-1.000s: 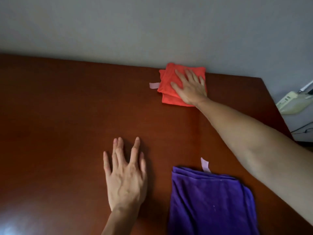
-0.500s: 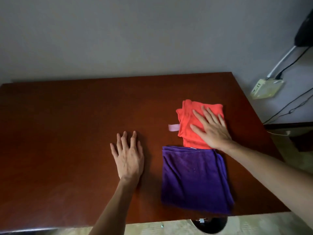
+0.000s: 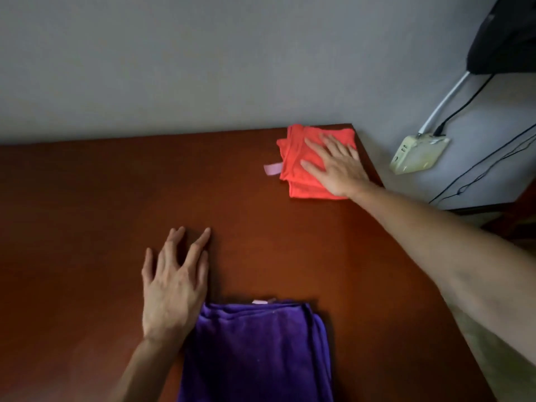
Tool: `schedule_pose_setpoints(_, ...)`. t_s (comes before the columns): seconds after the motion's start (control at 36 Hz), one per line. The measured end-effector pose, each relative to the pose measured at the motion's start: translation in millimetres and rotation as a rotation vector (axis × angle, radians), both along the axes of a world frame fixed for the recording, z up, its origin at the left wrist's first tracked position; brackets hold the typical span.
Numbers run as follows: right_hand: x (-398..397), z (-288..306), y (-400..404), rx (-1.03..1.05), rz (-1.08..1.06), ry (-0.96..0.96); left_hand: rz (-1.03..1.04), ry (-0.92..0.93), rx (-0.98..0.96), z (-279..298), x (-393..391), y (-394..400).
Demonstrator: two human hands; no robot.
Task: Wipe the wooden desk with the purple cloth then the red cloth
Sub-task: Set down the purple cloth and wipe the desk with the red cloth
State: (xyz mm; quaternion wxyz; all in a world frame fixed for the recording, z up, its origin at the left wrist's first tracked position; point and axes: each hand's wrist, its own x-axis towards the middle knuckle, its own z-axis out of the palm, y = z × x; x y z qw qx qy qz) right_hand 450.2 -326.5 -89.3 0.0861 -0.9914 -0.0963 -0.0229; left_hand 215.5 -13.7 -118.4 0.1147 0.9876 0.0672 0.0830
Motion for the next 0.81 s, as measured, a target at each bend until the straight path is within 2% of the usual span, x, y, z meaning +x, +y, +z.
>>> schedule_pose_setpoints(0.14, 52, 2, -19, -0.028, 0.033, -0.019, -0.005, -0.016, -0.026, 0, 9, -7)
schedule_pose_setpoints(0.22, 45, -4, -14, -0.057, 0.031, 0.052, -0.001, 0.025, -0.055, 1, 8, -4)
schedule_pose_setpoints(0.31, 17, -9, -15, -0.054, 0.024, 0.028, 0.006, 0.038, -0.077, 2, 4, -2)
schedule_pose_setpoints(0.58, -186, -15, -38, -0.054, 0.083, -0.043, -0.004, 0.061, -0.15, 5, 7, 0)
schedule_pose_setpoints(0.72, -300, -16, -55, -0.072, 0.116, -0.072, -0.027, 0.127, -0.22, 17, 4, 0)
schedule_pose_setpoints(0.81, -335, -13, -62, -0.094, 0.109, -0.056, -0.022, 0.188, -0.196, 28, 8, -3)
